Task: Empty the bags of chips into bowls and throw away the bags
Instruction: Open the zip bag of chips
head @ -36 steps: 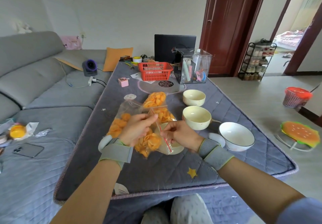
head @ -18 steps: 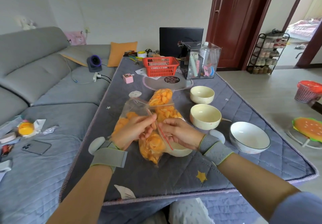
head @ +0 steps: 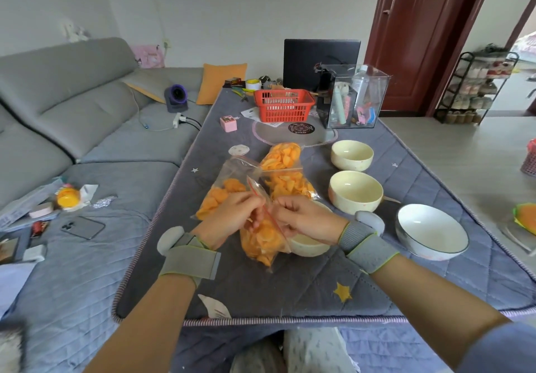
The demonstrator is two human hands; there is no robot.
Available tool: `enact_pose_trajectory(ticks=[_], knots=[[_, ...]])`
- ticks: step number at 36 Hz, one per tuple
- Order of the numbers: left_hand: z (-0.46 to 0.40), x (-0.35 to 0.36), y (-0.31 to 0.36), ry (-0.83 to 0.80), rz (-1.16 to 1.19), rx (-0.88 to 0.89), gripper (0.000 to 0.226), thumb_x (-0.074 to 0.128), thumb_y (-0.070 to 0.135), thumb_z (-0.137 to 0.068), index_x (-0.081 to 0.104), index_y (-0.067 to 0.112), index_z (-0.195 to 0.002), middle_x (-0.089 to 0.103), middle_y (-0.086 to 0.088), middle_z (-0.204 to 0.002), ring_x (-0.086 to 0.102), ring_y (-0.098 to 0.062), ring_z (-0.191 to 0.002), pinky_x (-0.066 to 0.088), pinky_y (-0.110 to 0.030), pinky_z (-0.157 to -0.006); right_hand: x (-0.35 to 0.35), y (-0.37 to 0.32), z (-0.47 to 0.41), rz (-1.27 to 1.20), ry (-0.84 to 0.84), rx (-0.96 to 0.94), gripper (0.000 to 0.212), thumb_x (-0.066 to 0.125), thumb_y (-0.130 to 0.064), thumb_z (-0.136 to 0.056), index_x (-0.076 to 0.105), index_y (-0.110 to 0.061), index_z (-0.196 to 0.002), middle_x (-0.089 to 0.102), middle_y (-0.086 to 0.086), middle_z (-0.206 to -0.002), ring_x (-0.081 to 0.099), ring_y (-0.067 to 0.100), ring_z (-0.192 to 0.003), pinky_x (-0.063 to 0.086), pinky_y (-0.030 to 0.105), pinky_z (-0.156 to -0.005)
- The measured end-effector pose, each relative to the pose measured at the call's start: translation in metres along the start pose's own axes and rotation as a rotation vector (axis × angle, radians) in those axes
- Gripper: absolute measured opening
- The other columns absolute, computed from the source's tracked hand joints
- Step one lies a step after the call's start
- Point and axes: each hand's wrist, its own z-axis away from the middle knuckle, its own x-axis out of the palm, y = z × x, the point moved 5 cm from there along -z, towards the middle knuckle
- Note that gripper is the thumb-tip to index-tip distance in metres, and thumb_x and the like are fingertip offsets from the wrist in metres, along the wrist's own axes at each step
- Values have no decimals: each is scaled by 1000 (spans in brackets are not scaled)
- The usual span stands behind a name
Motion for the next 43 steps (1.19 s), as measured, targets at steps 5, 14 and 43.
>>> enact_pose_trajectory(ticks=[5, 14, 43], knots=[[2, 8, 3, -56, -59, 63, 34, 40, 2, -91, 43, 12, -59, 54, 6, -47, 48, -7, -48, 37, -18, -47, -7, 2, 0, -3, 44, 12, 36, 36, 0, -90, 37, -13, -57, 38, 2, -53, 36, 0, -36, 29, 12, -42], [4, 7, 11, -46, -49, 127, 29, 38, 0, -94, 52, 6, -69, 54, -3, -64, 51, -3, -50, 38, -16, -49, -7, 1, -5, -84, 174, -44, 39, 38, -2, -91, 39, -14, -53, 43, -12, -37, 38, -1, -33, 32, 9, -38], [31, -32, 77, -38, -441, 121, 106, 66, 70, -48, 32, 28, -139, 45, 11, -134, 47, -6, -119, 39, -30, -104, -29, -72, -13, 30, 226, -15, 12, 47, -1, -86, 56, -7, -80, 57, -5, -35, 54, 4, -33, 44, 14, -36]])
